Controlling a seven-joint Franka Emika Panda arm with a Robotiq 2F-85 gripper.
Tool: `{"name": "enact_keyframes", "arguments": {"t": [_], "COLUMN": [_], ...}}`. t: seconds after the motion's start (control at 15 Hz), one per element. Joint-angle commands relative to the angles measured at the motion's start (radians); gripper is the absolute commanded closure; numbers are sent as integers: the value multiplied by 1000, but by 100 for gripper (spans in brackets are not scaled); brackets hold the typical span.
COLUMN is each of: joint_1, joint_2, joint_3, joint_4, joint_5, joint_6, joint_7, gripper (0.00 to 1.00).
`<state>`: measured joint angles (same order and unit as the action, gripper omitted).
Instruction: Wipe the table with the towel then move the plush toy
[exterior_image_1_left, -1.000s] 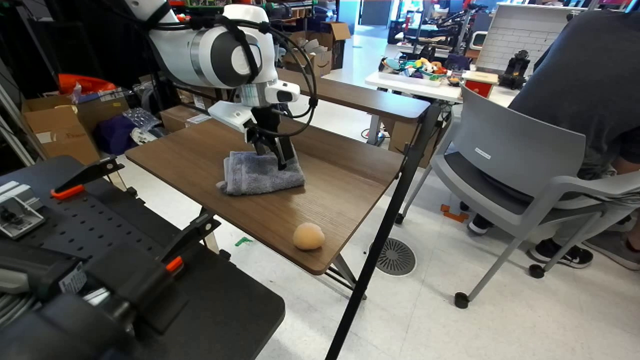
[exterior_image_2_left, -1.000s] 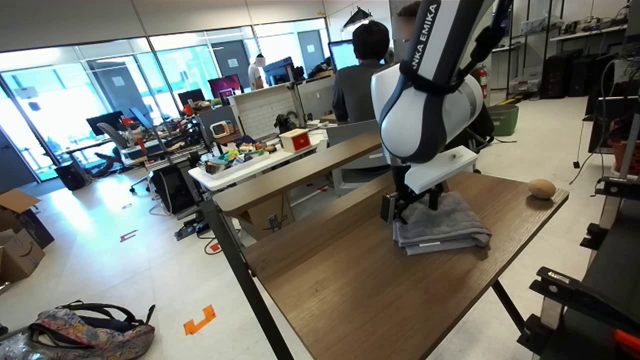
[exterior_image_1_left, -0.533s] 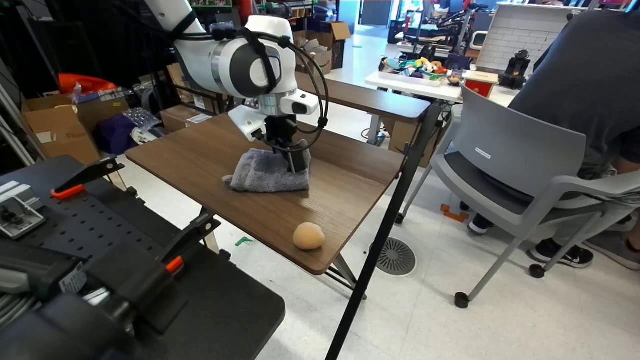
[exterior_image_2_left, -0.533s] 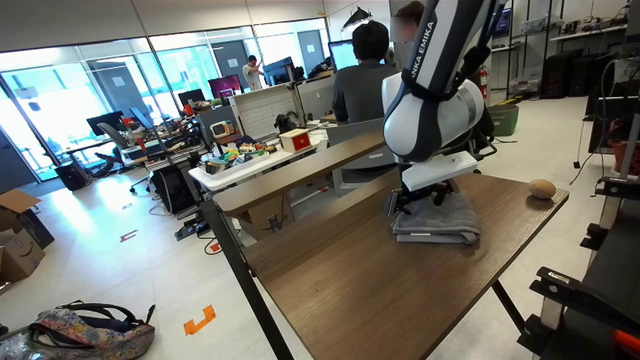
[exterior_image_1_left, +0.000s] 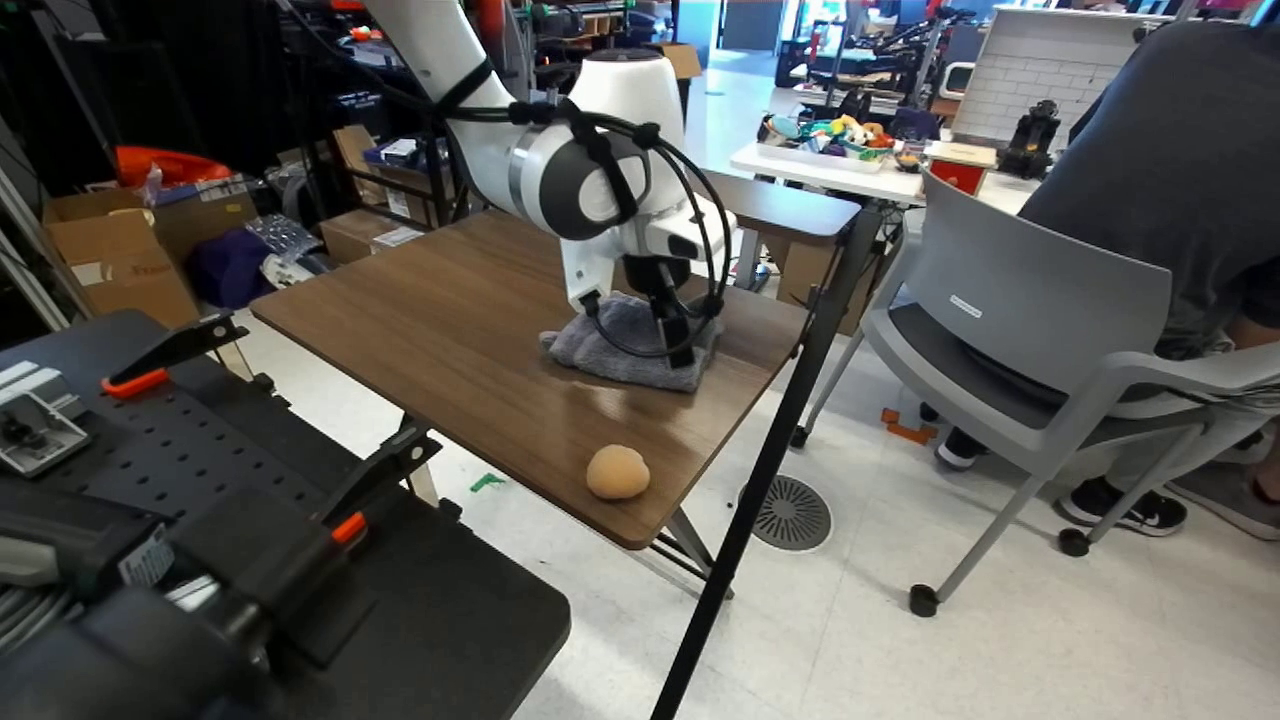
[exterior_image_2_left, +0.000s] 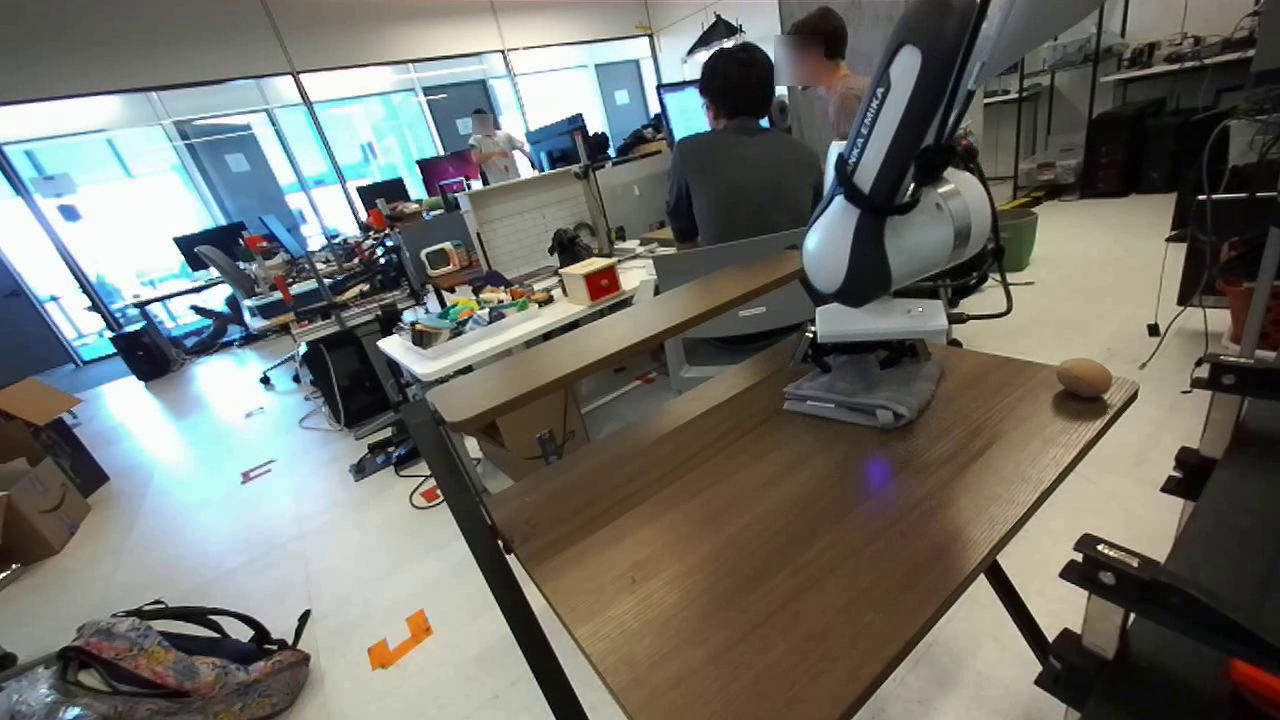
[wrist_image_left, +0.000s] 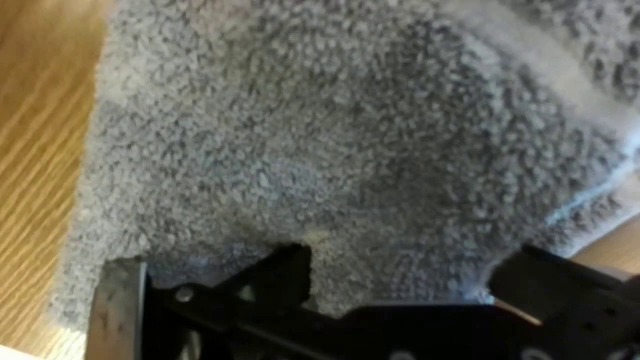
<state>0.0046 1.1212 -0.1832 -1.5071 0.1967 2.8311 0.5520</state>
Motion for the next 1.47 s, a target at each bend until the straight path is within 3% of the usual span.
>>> {"name": "enact_keyframes", "arguments": {"t": [0.0, 0.2, 0.33, 0.6, 0.8, 1.0, 1.2, 1.4], "joint_1": [-26, -25, -12, 49, 69, 89, 66, 27], "joint_2": [138, 146, 142, 127, 140, 146, 130, 102], "joint_3": [-69, -92, -63, 53, 207, 353, 444, 450], "joint_4": [113, 126, 117, 85, 96, 94, 86, 64], "joint_5": [62, 85, 96, 165, 180, 162, 155, 170], "joint_6": [102, 146, 236, 468, 580, 570, 478, 391], "joint_7": [89, 151, 171, 182, 133, 93, 51, 17], "gripper": [0, 0, 0, 0, 0, 0, 0, 0]}}
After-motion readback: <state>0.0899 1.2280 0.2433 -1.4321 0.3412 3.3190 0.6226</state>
